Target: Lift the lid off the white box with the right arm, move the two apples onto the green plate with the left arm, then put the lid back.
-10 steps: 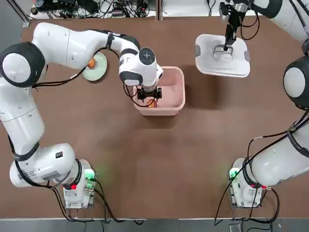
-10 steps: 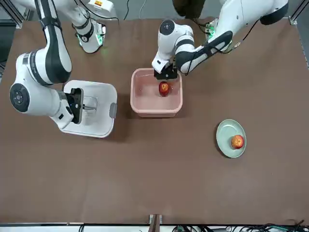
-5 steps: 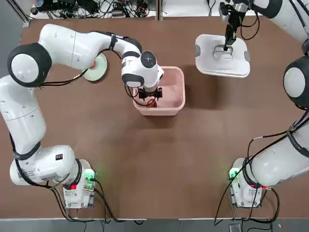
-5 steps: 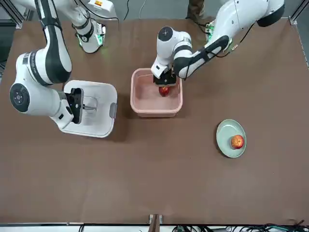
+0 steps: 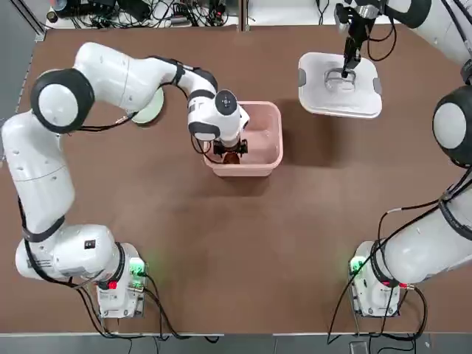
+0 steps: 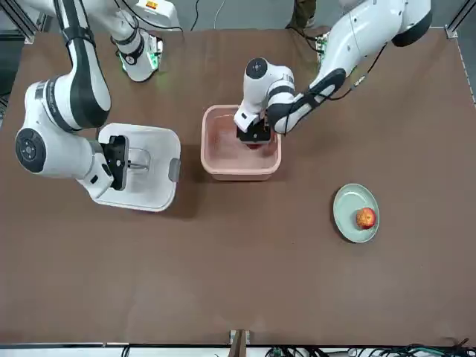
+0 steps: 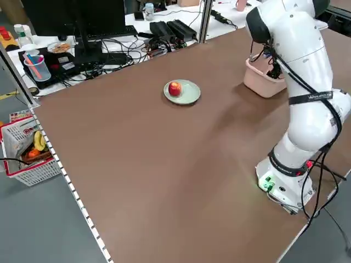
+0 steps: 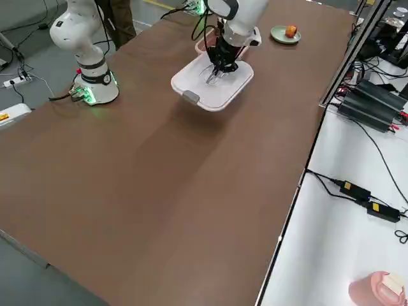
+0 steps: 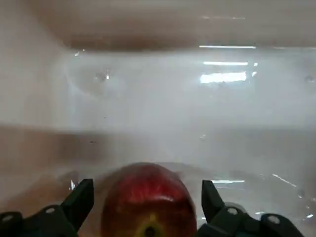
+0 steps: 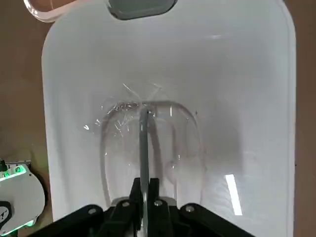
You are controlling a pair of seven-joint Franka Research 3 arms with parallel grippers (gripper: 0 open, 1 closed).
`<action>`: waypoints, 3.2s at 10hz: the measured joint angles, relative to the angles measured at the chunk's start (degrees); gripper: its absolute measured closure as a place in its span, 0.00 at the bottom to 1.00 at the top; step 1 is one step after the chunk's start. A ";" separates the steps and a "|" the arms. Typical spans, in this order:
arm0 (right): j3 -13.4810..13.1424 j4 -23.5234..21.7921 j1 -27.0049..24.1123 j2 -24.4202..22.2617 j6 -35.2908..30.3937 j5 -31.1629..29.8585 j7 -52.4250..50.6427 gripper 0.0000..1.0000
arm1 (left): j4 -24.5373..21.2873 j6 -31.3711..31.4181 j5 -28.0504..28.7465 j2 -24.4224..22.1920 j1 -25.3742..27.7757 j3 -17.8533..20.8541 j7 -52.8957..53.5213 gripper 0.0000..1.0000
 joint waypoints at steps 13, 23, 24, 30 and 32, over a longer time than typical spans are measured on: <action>0.69 0.01 0.82 0.00 0.39 0.04 -0.27 0.93 | 3.66 -8.63 -3.15 -0.06 8.72 -10.40 -0.85 0.20; 0.96 -0.90 14.88 0.04 2.98 0.44 6.03 0.93 | 20.43 -24.90 -9.99 -0.41 28.93 -14.42 38.03 0.21; 1.00 -1.19 17.46 0.03 4.08 0.45 8.83 0.93 | 20.40 -25.01 -9.99 -0.28 31.50 -14.20 41.52 0.21; 1.13 -4.42 27.51 0.05 12.59 6.09 20.23 0.93 | 20.35 -23.68 -9.99 -0.34 32.23 -7.11 47.35 0.21; 1.13 -4.57 29.97 0.07 15.51 7.04 23.09 0.93 | 20.28 -16.38 -10.00 -0.95 26.47 2.19 47.81 0.21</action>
